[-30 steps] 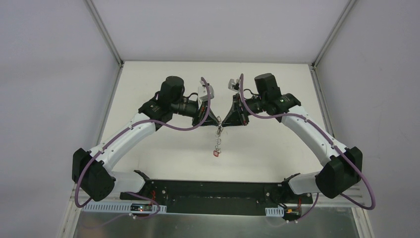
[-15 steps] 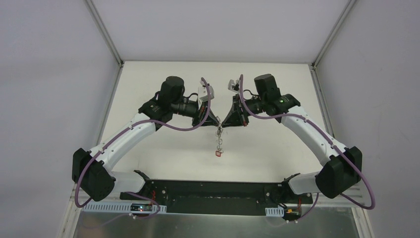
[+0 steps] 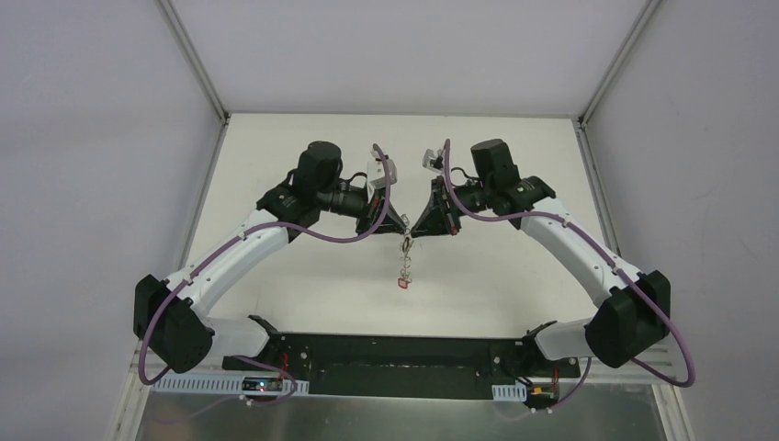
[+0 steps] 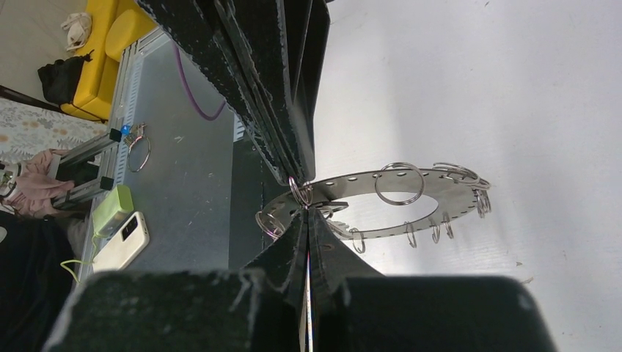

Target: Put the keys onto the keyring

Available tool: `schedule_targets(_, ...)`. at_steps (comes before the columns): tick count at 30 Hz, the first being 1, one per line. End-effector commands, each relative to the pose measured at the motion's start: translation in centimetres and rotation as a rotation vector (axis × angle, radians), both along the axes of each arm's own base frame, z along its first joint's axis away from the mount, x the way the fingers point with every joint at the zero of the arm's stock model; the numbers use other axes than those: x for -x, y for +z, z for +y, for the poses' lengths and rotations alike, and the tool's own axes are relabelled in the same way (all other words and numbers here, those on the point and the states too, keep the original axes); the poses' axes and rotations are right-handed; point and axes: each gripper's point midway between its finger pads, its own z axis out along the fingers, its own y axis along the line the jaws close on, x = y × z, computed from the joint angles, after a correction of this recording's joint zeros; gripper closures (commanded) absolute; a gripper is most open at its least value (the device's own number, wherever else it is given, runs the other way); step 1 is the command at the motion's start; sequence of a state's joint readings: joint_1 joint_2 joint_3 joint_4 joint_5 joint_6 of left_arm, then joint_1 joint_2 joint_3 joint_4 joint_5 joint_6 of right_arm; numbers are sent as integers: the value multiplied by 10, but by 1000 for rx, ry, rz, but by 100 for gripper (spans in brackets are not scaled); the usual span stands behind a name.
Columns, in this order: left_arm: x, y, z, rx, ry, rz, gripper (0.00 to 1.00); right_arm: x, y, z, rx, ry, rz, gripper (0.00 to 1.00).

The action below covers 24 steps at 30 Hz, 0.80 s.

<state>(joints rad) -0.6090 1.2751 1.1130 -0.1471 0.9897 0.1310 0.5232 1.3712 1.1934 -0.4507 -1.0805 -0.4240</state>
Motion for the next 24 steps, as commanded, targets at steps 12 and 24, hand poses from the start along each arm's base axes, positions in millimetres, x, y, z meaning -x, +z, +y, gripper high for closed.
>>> schedule_targets(12,8,25,0,68,-43,-55,100,-2,-2,4,-25,11,20,99)
schedule_targets(24,6,26,2,79,-34,-53,100,-1,12,2,-40,6,-21,81)
